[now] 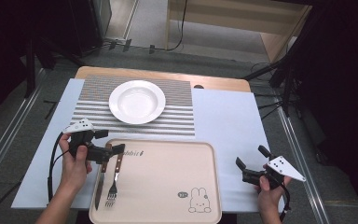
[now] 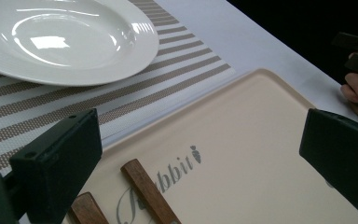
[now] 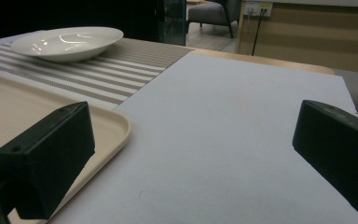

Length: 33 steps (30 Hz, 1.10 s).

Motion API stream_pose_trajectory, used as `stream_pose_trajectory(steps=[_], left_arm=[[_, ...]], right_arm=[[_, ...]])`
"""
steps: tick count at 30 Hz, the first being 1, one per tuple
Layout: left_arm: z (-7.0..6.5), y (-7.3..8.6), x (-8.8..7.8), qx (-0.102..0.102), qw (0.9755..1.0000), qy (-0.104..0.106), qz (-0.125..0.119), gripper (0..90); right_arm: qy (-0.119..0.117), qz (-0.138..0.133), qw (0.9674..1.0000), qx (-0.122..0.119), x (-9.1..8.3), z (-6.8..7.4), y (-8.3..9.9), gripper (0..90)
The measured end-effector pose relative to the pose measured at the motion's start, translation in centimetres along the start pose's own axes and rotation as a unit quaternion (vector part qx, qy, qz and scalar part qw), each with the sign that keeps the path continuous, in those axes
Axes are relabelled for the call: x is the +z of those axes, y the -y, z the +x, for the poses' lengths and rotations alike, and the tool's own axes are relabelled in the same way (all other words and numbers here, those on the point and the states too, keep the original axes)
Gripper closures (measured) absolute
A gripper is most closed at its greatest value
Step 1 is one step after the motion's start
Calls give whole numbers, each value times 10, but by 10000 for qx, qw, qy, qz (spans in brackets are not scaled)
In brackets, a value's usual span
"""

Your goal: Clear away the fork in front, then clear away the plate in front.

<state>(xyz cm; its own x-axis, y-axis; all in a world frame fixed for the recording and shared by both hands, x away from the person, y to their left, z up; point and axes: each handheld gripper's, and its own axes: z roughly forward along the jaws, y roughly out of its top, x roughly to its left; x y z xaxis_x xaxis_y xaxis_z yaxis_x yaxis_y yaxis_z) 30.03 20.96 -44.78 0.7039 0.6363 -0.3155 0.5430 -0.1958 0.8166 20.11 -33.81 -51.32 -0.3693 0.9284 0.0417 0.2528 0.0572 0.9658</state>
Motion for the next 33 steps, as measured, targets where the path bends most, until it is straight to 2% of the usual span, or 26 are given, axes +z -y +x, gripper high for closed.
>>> stream_pose_trajectory(steps=[12, 15, 20, 22, 27, 33], left_arm=[[6, -7, 2, -132, 9999, 40, -15, 0], [8, -11, 2, -119, 9999, -35, -49, 0], [14, -16, 2, -138, 9998, -23, -123, 0], [16, -18, 3, -150, 9997, -136, -152, 0], [20, -23, 5, -164, 9996, -112, -190, 0], [29, -33, 8, -227, 9994, -184, -210, 0]], right_arm=[[-20, -1, 10000, -9, 0, 0, 0, 0], [-24, -9, 10000, -15, 0, 0, 0, 0], [-37, -50, 10000, 4, 0, -1, 0, 0], [-52, -59, 10000, 13, 0, -1, 1, 0], [-14, -65, 10000, 3, 0, 0, 1, 0], [-6, -62, 10000, 5, 1, 0, 1, 0]])
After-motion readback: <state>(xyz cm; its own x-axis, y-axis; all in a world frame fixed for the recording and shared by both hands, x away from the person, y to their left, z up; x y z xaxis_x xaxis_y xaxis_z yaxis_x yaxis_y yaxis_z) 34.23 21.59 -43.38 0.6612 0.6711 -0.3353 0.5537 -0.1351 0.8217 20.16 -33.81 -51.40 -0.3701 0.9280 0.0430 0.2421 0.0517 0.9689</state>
